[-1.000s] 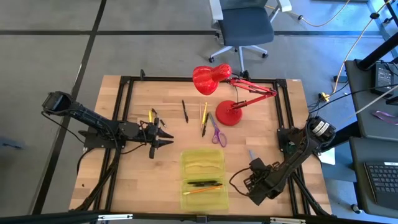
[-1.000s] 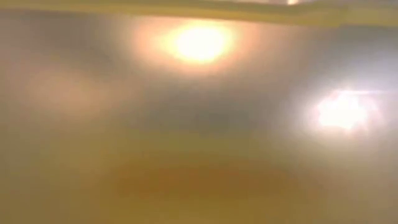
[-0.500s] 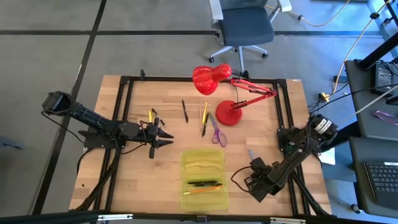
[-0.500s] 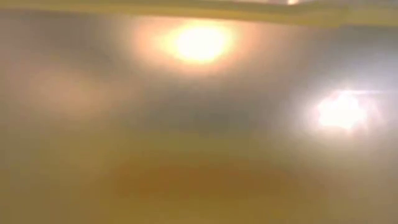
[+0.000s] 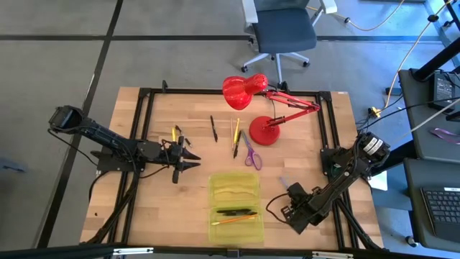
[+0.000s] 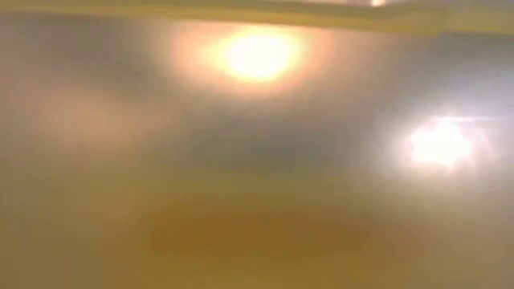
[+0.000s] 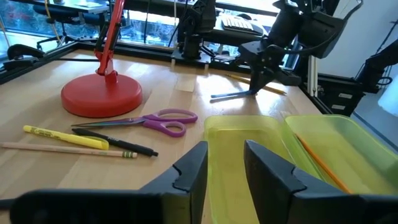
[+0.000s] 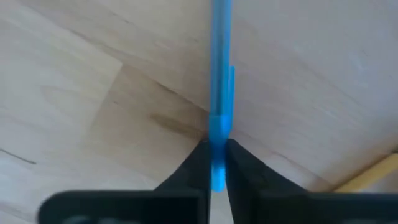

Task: Pick & place school supplies into a supply box
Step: Put the blue pen into the yellow supply box

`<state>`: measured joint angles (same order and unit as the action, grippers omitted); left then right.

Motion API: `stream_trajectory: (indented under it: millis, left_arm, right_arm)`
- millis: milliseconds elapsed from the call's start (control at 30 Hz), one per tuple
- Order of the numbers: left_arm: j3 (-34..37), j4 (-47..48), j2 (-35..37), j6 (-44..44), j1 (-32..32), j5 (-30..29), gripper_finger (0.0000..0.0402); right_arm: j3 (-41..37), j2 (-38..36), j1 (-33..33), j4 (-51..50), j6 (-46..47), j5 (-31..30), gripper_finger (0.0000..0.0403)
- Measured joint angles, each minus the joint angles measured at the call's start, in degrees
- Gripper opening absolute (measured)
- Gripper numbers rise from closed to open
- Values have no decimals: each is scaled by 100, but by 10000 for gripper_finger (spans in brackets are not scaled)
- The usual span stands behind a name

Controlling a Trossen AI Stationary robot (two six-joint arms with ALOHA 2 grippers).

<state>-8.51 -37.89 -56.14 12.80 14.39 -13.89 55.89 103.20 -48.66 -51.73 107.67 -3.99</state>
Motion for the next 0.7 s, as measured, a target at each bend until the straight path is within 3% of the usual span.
stream_trajectory:
  millis: [333,700]
  left_arm:
    - [0,2,0,-2,2,-1,94]
    - [2,-26,0,-4,1,-124,97]
  right_arm:
    - [583,41,0,-1143,-325,-252,36]
    - [1437,24,300,-245,-3013,-2161,37]
